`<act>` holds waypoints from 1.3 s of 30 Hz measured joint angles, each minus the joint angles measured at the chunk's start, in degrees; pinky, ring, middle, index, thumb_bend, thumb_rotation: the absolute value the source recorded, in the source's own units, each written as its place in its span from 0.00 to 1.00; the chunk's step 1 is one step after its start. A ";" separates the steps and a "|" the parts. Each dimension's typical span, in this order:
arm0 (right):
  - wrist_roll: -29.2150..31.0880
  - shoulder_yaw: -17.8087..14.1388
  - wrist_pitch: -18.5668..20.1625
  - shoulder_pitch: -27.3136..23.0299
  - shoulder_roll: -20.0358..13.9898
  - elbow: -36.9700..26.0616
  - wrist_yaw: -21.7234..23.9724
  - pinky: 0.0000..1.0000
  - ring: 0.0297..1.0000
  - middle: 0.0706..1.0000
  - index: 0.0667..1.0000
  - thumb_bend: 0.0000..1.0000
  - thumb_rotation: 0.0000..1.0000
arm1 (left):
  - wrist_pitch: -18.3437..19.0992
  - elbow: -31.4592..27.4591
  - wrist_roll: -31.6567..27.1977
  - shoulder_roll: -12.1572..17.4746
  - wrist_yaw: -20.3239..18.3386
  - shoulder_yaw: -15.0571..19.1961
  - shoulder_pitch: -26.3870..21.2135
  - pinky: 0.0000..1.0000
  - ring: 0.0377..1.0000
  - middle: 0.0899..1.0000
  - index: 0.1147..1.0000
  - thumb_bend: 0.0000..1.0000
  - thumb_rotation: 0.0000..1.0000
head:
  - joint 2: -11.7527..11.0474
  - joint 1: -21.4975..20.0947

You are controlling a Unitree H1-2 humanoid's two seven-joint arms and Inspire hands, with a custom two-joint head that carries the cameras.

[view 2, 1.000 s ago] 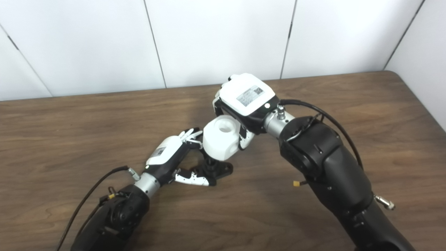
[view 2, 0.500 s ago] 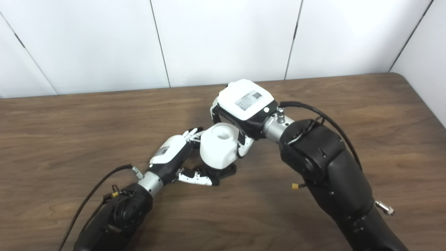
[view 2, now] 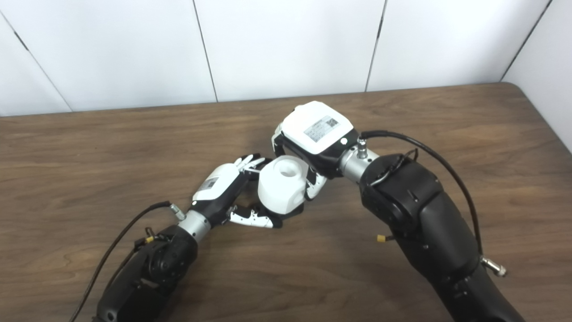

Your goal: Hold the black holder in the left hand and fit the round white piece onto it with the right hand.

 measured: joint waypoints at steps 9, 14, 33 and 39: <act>-0.43 1.08 -0.32 0.21 0.28 2.42 -2.13 0.96 0.84 0.75 0.45 0.53 0.15 | 1.41 -0.74 0.05 -0.12 -0.07 -0.40 0.05 1.00 1.00 0.92 0.41 0.52 0.06 | 0.17 0.35; -0.51 1.20 -0.44 0.68 0.34 2.71 -3.74 0.95 0.83 0.75 0.45 0.53 0.14 | 1.75 -0.89 0.05 -0.10 -0.07 -0.50 0.06 1.00 1.00 0.92 0.41 0.52 0.06 | 0.44 0.44; 0.32 3.14 -0.93 -0.95 -0.62 2.26 -1.95 0.93 0.83 0.76 0.44 0.53 0.15 | 1.99 -0.93 0.05 -0.18 -0.06 -0.76 -0.02 1.00 1.00 0.91 0.41 0.52 0.06 | 0.70 0.35; 0.64 4.29 -2.85 -2.86 -1.58 0.02 1.48 0.93 0.84 0.76 0.44 0.53 0.15 | 1.99 -0.93 0.23 -0.23 -0.06 -1.21 -0.19 1.00 1.00 0.92 0.41 0.52 0.06 | 0.88 0.35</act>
